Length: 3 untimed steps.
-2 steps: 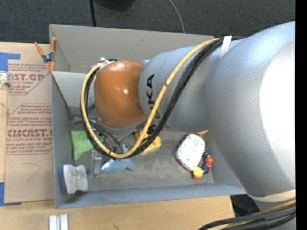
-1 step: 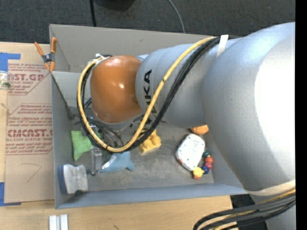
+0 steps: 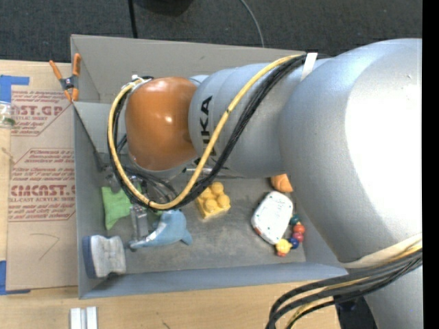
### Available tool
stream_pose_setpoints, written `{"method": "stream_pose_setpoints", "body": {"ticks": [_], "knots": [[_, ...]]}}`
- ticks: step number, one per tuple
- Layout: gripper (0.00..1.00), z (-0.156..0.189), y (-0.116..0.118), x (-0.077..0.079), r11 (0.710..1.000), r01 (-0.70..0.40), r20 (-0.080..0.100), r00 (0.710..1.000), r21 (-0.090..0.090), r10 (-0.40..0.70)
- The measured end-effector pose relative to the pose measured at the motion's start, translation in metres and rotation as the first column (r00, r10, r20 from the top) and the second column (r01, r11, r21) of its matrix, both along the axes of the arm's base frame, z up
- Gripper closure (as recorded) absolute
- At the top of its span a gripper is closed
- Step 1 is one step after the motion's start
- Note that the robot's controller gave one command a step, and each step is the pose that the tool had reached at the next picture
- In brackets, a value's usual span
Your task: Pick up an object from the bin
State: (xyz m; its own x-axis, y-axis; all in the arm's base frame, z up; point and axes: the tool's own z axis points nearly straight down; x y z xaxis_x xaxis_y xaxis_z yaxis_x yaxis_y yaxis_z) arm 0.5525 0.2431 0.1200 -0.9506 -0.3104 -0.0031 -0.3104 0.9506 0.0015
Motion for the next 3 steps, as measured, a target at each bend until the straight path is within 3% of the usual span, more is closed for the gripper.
{"method": "stream_pose_setpoints", "body": {"ticks": [1, 3], "knots": [[1.0, -0.0085, 0.0035, 0.0204, 0.996, -0.09, -0.001, 0.996, 0.002, 0.09], [1.0, -0.0081, 0.0031, 0.0197, 0.996, -0.091, -0.001, 0.996, 0.002, 0.091]]}}
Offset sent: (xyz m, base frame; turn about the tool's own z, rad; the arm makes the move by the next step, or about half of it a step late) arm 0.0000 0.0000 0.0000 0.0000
